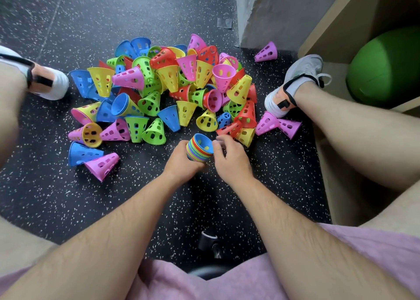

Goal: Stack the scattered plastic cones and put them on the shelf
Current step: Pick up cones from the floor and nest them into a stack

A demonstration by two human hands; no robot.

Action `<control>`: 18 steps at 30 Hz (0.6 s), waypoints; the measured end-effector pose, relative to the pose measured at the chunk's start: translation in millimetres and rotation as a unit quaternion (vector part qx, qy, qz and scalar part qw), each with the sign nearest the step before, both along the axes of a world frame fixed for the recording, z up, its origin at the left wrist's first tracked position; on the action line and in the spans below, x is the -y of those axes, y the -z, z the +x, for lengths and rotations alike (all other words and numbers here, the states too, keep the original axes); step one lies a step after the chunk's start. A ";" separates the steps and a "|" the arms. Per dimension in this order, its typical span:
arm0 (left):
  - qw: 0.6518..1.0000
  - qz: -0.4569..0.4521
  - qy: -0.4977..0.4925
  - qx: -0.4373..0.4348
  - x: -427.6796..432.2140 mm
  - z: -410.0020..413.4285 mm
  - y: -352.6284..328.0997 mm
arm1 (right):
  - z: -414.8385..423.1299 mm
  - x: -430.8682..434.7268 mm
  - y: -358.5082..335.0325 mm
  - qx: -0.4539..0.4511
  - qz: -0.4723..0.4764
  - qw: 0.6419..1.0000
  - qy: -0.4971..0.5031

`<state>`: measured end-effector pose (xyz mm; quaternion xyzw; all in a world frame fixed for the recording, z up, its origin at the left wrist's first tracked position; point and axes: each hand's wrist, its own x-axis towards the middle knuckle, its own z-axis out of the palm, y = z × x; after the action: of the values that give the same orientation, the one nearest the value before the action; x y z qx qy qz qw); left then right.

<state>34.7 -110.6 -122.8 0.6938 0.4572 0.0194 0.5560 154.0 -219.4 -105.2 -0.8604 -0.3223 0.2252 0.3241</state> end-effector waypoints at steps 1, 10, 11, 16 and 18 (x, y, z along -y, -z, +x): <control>1.000 -0.001 0.000 0.000 -0.2 0.9 0.3 | 6.3 -2.5 3.1 0.026 0.005 0.999 0.027; 1.000 0.007 0.023 -0.012 0.6 9.3 2.8 | 41.9 -18.6 22.9 0.075 -0.094 0.993 0.002; 0.999 0.008 0.028 -0.016 0.6 7.9 4.1 | 42.1 -19.5 23.7 0.087 -0.108 0.990 -0.010; 0.999 0.009 0.026 -0.026 -0.6 3.0 7.4 | 44.3 -24.7 21.7 0.157 -0.111 0.981 -0.020; 0.999 0.007 0.025 -0.023 -1.1 2.6 7.5 | 44.1 -26.1 20.5 0.178 -0.101 0.979 -0.016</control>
<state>37.3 -109.5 -130.4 0.7093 0.4523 -0.0075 0.5405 198.1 -193.2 -125.7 -0.9101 -0.3638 0.1046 0.1688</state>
